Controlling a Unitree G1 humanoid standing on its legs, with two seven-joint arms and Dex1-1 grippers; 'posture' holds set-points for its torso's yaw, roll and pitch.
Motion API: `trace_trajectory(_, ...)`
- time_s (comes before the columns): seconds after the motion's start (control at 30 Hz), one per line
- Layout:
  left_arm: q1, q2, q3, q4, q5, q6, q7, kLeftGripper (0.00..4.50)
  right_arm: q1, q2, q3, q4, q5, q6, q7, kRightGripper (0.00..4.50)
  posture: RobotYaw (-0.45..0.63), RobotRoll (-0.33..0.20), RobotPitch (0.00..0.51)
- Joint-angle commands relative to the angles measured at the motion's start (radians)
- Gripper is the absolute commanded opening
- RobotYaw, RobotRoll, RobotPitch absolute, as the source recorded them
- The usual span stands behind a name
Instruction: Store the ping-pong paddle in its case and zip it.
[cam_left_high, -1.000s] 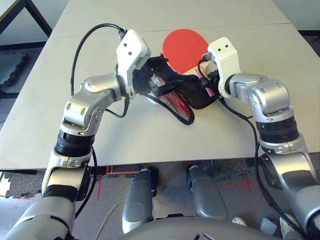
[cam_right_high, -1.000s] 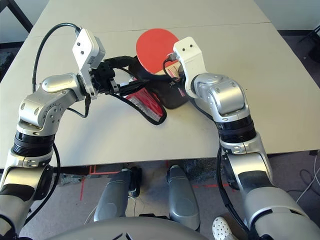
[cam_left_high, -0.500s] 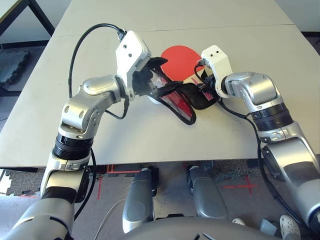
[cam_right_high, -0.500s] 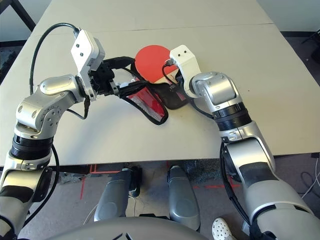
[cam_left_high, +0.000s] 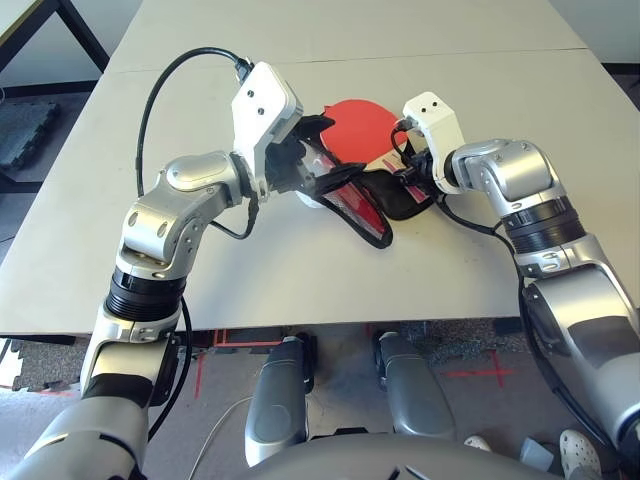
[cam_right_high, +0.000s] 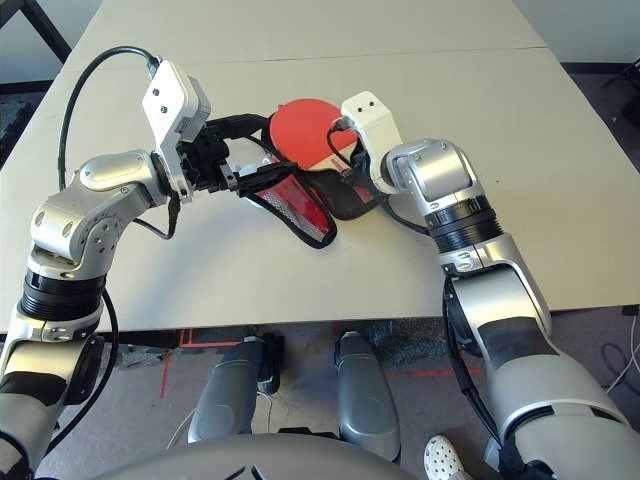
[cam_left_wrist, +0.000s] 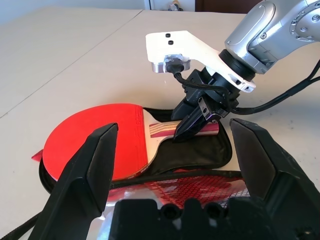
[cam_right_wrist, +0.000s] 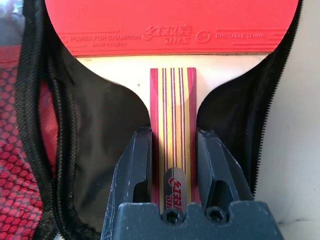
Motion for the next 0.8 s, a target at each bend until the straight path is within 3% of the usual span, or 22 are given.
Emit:
trace_trajectory(0.03, 0.015, 0.011, -0.005, -0.016, 0.008, 0.004, -0.002, 4.5, -0.017, -0.01, -0.025, 0.0, 0.012, 0.016, 0.015, 2.4, 0.0, 0.0, 0.192)
trace_trajectory(0.23, 0.0, 0.02, 0.031, -0.029, -0.012, 0.017, 0.006, 4.5, -0.009, -0.042, -0.053, -0.046, 0.031, 0.045, 0.043, 4.47, 0.01, 0.0, 0.197)
trace_trajectory(0.33, -0.045, 0.039, 0.109, -0.031, -0.048, 0.041, 0.022, 4.5, 0.023, -0.098, -0.069, -0.13, 0.068, 0.065, 0.088, 4.47, 0.01, 0.0, 0.199)
trace_trajectory(0.57, -0.107, 0.274, 0.253, 0.061, -0.023, 0.037, -0.021, 4.5, 0.087, -0.172, -0.249, -0.21, 0.19, 0.061, 0.146, 4.47, 0.03, 0.0, 0.206)
trace_trajectory(0.67, -0.036, 0.37, 0.28, 0.158, 0.031, -0.023, -0.049, 4.5, 0.087, -0.161, -0.339, -0.189, 0.225, 0.027, 0.121, 4.47, 0.03, 0.0, 0.208)
trace_trajectory(0.8, 0.094, 0.43, 0.269, 0.247, 0.093, -0.098, -0.071, 4.5, 0.076, -0.133, -0.421, -0.137, 0.236, -0.05, 0.06, 4.47, 0.03, 0.0, 0.208)
